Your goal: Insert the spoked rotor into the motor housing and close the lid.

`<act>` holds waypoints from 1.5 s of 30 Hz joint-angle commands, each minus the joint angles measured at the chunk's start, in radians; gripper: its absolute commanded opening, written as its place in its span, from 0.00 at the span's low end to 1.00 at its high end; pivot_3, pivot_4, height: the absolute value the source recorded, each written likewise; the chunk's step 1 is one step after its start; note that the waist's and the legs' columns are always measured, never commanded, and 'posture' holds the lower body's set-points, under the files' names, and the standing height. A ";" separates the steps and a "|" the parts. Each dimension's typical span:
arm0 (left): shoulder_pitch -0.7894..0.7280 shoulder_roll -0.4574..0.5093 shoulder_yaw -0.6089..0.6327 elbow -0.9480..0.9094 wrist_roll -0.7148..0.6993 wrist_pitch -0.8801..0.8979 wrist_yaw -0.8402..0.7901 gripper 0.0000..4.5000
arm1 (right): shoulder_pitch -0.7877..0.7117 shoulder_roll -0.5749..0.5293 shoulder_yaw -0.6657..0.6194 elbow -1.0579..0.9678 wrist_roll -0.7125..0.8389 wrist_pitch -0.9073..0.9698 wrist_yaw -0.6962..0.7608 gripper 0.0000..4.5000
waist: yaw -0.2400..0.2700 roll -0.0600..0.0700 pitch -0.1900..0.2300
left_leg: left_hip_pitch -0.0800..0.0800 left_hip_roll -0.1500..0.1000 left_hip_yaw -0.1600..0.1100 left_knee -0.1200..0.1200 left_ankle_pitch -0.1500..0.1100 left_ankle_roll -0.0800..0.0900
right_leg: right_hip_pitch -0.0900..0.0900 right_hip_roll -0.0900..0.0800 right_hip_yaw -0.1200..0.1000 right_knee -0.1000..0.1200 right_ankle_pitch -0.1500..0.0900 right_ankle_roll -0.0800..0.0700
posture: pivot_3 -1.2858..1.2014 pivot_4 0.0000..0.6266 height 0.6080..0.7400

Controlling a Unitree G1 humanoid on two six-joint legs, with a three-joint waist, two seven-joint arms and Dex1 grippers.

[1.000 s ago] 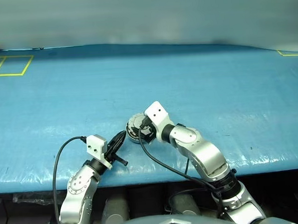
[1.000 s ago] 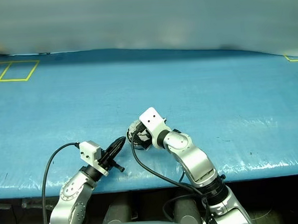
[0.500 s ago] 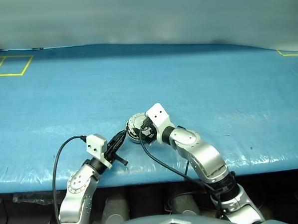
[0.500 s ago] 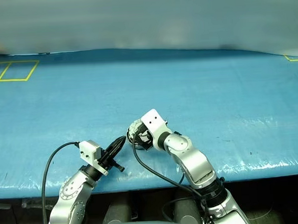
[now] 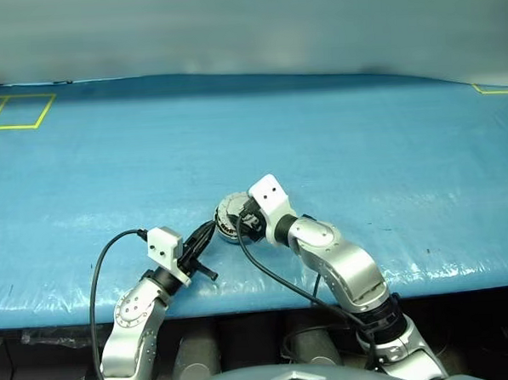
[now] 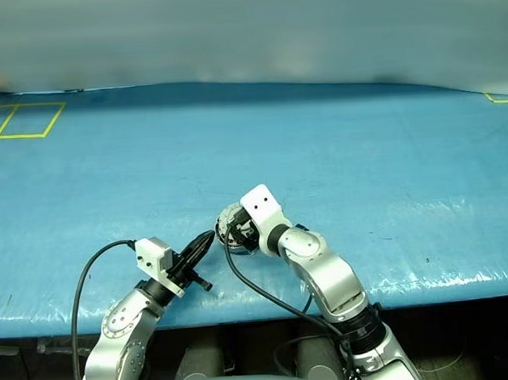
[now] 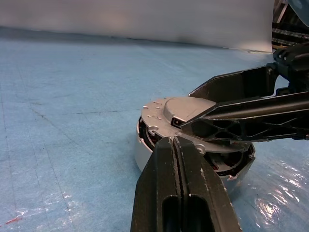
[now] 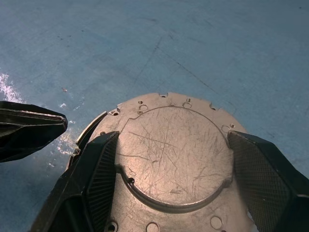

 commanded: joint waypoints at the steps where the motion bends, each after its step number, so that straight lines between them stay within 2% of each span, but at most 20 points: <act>1: 0.000 0.003 0.002 -0.013 -0.009 -0.017 0.001 0.00 | -0.028 -0.003 0.025 -0.070 -0.027 0.012 -0.020 0.72 | 0.000 0.000 0.000 | 0.000 0.000 0.000 0.000 0.000 0.000 | 0.000 0.000 0.000 0.000 0.000 0.000 | 0.52 0.24 1.00; 10: -0.005 -0.003 0.028 0.012 0.033 -0.093 0.046 0.00 | -0.014 0.018 0.078 -0.091 -0.065 0.073 -0.071 0.72 | 0.000 0.000 0.000 | 0.000 0.000 0.000 -0.001 0.000 0.000 | -0.001 0.000 0.000 0.000 0.000 0.000 | 0.52 0.24 1.00; 14: -0.006 0.030 0.022 0.035 0.079 -0.133 0.041 0.00 | -0.018 0.043 0.090 -0.094 -0.077 0.099 -0.097 0.72 | 0.000 0.000 0.000 | 0.000 0.000 0.001 -0.001 0.000 0.000 | -0.001 0.000 0.000 0.000 0.000 0.000 | 0.52 0.24 1.00; 29: 0.016 0.039 0.014 0.055 0.075 -0.153 0.032 0.00 | -0.021 0.148 0.051 -0.102 -0.080 0.198 -0.182 0.72 | -0.003 0.000 0.000 | 0.000 0.001 0.001 -0.003 0.000 0.000 | -0.002 0.000 0.000 0.000 -0.001 -0.001 | 0.52 0.24 1.00; 45: 0.031 0.040 0.017 0.048 0.074 -0.150 0.037 0.00 | -0.021 0.141 0.143 -0.110 -0.134 0.219 -0.246 0.72 | -0.009 0.000 0.000 | 0.000 0.001 0.001 -0.004 0.000 0.000 | -0.003 0.000 0.000 0.000 -0.001 -0.002 | 0.52 0.24 1.00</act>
